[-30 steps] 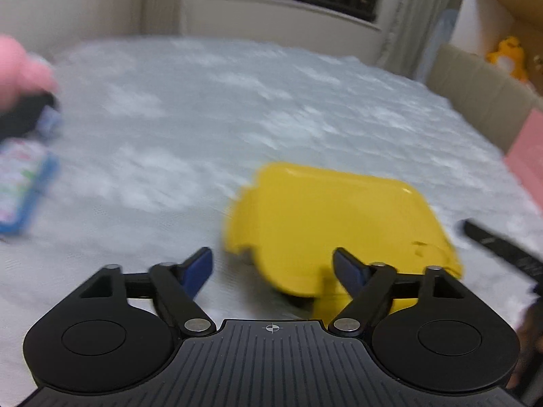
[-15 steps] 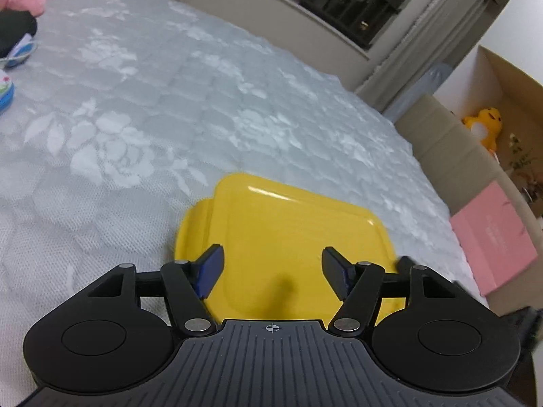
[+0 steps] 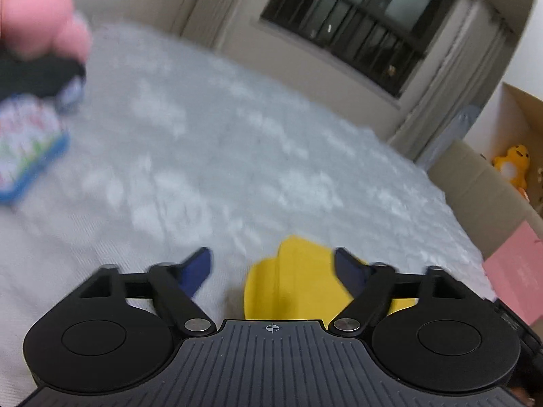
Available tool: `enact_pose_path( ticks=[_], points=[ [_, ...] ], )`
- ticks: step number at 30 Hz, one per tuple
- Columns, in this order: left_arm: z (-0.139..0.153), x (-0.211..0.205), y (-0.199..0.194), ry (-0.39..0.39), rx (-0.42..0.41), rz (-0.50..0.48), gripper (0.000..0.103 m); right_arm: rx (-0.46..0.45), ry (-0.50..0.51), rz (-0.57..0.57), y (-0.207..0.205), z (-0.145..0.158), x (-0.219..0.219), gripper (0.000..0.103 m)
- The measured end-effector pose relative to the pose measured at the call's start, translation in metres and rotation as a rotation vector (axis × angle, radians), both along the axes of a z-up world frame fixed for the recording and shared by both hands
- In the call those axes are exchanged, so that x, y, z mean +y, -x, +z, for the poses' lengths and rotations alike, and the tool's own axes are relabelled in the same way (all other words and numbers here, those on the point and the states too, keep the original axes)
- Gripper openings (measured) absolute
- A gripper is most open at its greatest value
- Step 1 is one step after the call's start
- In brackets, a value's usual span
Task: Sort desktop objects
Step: 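Lower the yellow lid with both grippers onto the container rim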
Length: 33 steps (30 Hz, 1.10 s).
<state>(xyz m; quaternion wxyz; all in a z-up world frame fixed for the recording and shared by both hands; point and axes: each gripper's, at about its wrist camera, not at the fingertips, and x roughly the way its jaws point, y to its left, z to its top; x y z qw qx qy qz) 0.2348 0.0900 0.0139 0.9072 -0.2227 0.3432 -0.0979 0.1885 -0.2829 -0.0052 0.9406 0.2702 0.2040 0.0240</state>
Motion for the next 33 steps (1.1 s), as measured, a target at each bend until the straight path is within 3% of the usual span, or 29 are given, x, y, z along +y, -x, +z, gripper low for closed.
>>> enact_pose_path(
  ticks=[6, 8, 14, 19, 21, 25, 29, 33],
  points=[
    [-0.027, -0.012, -0.018, 0.026, 0.074, -0.037, 0.054, 0.104, -0.247, 0.091, -0.021, -0.048, -0.015, 0.051],
    [-0.028, -0.017, -0.018, 0.016, 0.079, -0.047, 0.053, 0.106, -0.292, 0.130, -0.021, -0.051, -0.016, 0.040],
    [-0.018, -0.031, 0.001, -0.083, 0.072, -0.066, 0.058, 0.099, -0.149, 0.120, -0.006, -0.038, 0.000, 0.041],
    [-0.013, -0.031, 0.006, -0.106, 0.038, -0.067, 0.076, 0.086, -0.086, 0.105, 0.003, -0.034, 0.012, 0.042],
    [-0.011, -0.031, 0.007, -0.112, 0.024, -0.067, 0.078, 0.065, -0.051, 0.096, 0.007, -0.033, 0.015, 0.044],
    [-0.007, -0.030, 0.010, -0.126, -0.005, -0.068, 0.057, 0.018, -0.002, 0.073, 0.014, -0.026, 0.015, 0.044],
    [0.018, -0.015, 0.034, -0.076, -0.060, -0.060, 0.057, -0.097, 0.097, -0.011, 0.041, -0.003, 0.017, 0.045],
    [0.032, -0.023, 0.050, -0.024, -0.075, -0.159, 0.058, -0.112, 0.042, 0.166, 0.054, 0.013, 0.031, 0.039]
  ],
)
